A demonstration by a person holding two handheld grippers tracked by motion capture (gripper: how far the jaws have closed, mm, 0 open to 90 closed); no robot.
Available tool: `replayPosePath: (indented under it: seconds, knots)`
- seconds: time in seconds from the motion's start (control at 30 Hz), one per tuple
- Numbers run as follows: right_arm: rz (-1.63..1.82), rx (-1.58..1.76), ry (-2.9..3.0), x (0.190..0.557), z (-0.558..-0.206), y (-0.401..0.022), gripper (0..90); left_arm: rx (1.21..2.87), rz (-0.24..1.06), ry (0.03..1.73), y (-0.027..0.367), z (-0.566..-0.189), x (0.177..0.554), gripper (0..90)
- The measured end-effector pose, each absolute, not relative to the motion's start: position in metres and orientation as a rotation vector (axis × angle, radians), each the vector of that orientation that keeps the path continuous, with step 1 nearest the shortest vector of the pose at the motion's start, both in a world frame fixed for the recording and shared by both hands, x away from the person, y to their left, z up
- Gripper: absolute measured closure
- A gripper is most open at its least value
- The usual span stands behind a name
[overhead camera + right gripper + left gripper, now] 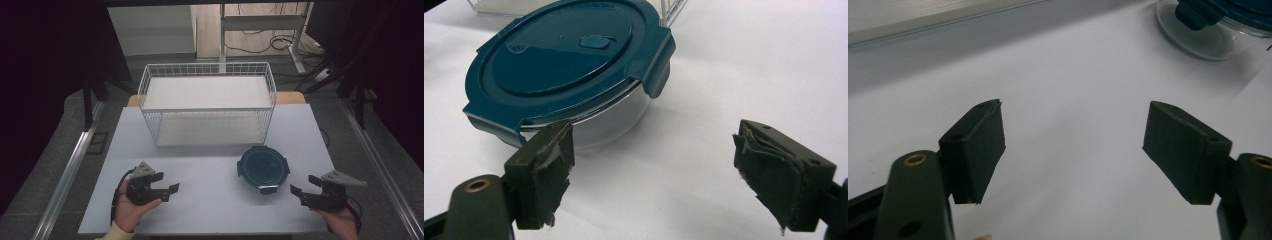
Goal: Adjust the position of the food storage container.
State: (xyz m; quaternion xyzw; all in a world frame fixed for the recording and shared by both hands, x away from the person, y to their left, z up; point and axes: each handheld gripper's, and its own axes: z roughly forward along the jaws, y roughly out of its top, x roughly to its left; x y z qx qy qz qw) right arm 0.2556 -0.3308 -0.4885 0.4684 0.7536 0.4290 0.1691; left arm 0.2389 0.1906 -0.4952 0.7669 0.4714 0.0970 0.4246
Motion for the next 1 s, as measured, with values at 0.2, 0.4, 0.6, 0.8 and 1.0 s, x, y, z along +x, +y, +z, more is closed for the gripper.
replayPosePath:
  seconds: [0.2,0.4,0.6,0.8,1.0]
  knots:
    - [1.224,1.330,2.168,0.255,-0.489,-0.330,19.7,1.925,0.223,1.183,0.190,-0.497,0.241,23.4]
    - [1.225,1.338,2.183,0.256,-0.488,-0.329,21.6,1.928,0.225,1.189,0.191,-0.496,0.241,23.9]
    - [1.226,1.339,2.184,0.256,-0.487,-0.329,23.0,1.923,0.214,1.194,0.191,-0.494,0.241,25.6]
    - [1.237,1.343,2.173,0.258,-0.480,-0.332,26.2,1.942,0.214,1.190,0.189,-0.495,0.241,27.0]
    - [1.238,1.337,2.158,0.265,-0.464,-0.330,31.2,1.948,0.206,1.196,0.192,-0.497,0.242,27.0]
